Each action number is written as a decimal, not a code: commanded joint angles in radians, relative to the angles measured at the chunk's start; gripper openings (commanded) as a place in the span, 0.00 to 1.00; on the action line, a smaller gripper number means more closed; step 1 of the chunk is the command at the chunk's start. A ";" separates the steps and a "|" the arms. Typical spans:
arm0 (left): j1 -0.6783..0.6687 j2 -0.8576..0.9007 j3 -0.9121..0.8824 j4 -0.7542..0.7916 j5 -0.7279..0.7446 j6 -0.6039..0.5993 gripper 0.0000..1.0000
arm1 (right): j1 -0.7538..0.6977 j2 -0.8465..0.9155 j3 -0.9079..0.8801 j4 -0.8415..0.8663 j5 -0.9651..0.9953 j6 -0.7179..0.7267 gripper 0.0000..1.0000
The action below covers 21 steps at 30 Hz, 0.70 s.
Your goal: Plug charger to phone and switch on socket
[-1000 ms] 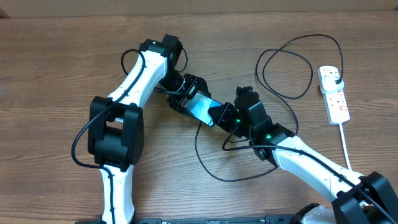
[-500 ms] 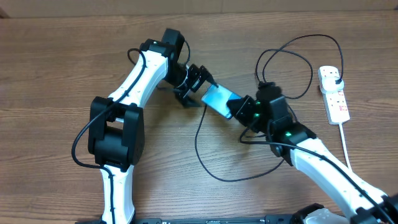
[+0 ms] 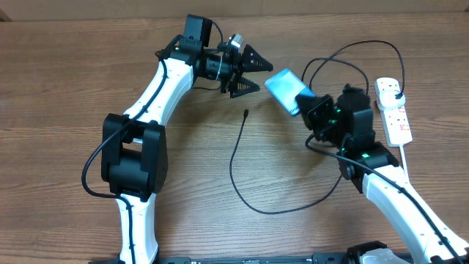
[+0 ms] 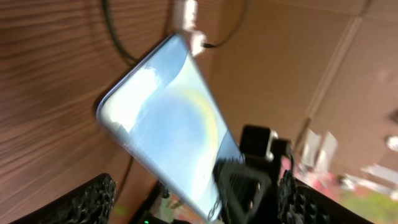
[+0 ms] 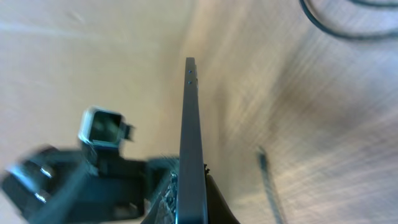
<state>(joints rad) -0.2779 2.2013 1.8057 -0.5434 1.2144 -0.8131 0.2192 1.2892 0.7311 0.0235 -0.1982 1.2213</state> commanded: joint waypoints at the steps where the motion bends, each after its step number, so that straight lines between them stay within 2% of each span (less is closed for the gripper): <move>1: 0.003 -0.002 0.019 0.047 0.109 -0.089 0.86 | -0.023 -0.044 0.024 0.076 0.000 0.095 0.04; 4: 0.003 -0.002 0.019 0.116 0.121 -0.181 0.85 | -0.026 -0.044 0.024 0.178 -0.001 0.159 0.04; 8: 0.003 -0.002 0.019 0.210 0.115 -0.312 0.84 | -0.013 -0.044 0.024 0.202 0.000 0.236 0.04; 14: 0.002 -0.002 0.019 0.389 0.014 -0.542 0.72 | 0.035 -0.043 0.024 0.215 0.062 0.323 0.04; 17: -0.008 -0.002 0.019 0.449 -0.029 -0.613 0.68 | 0.068 -0.042 0.024 0.216 0.121 0.355 0.04; 21: -0.029 -0.002 0.019 0.500 -0.065 -0.643 0.63 | 0.097 -0.042 0.024 0.243 0.169 0.359 0.04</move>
<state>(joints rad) -0.2832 2.2013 1.8072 -0.0605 1.2057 -1.3708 0.2996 1.2766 0.7311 0.2291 -0.0990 1.5494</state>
